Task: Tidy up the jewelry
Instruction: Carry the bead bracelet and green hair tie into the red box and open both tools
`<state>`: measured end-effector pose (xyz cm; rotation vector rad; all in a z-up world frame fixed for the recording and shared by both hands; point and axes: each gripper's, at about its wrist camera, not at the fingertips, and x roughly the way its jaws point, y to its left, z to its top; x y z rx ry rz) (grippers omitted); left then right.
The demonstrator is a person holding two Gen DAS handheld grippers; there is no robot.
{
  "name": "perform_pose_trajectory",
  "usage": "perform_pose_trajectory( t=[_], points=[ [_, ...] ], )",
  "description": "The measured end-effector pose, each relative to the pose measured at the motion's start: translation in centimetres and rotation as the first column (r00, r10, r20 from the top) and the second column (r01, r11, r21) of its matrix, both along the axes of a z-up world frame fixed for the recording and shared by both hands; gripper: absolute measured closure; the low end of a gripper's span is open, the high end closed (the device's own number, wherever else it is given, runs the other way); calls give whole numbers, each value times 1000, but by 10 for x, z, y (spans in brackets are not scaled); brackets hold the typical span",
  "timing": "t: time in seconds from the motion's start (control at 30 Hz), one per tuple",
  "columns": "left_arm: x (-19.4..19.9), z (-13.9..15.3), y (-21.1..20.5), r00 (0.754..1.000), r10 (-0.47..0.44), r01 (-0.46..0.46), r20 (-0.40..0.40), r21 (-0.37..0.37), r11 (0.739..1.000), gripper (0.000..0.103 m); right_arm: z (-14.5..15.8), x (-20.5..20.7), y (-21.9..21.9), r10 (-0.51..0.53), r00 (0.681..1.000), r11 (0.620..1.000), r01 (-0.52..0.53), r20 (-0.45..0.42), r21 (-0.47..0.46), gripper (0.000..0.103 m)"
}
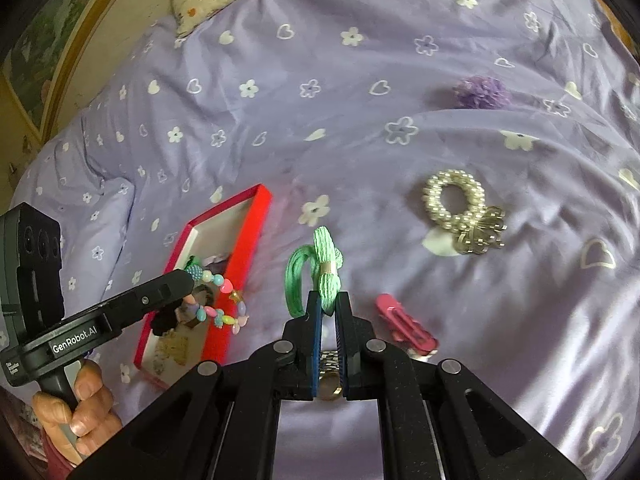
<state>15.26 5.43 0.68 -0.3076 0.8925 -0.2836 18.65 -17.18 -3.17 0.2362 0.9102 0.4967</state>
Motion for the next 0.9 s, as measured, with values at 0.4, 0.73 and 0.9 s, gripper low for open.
perform_pose_trajectory(
  t=[0.4,0.73,0.9],
  points=[
    [-12,5,43,996,84,-83,15,-23,996,92,6,-4,42,72,997,997,-72,4,0,97],
    [-21,6,76,989,148,-147,20,-29,989,92,9,-5,82,141,990,990,-141,9,5,97],
    [-24,4,92,983,181,-181,19,-33,983,92,9,-6,103,176,984,984,-176,5,5,97]
  ],
)
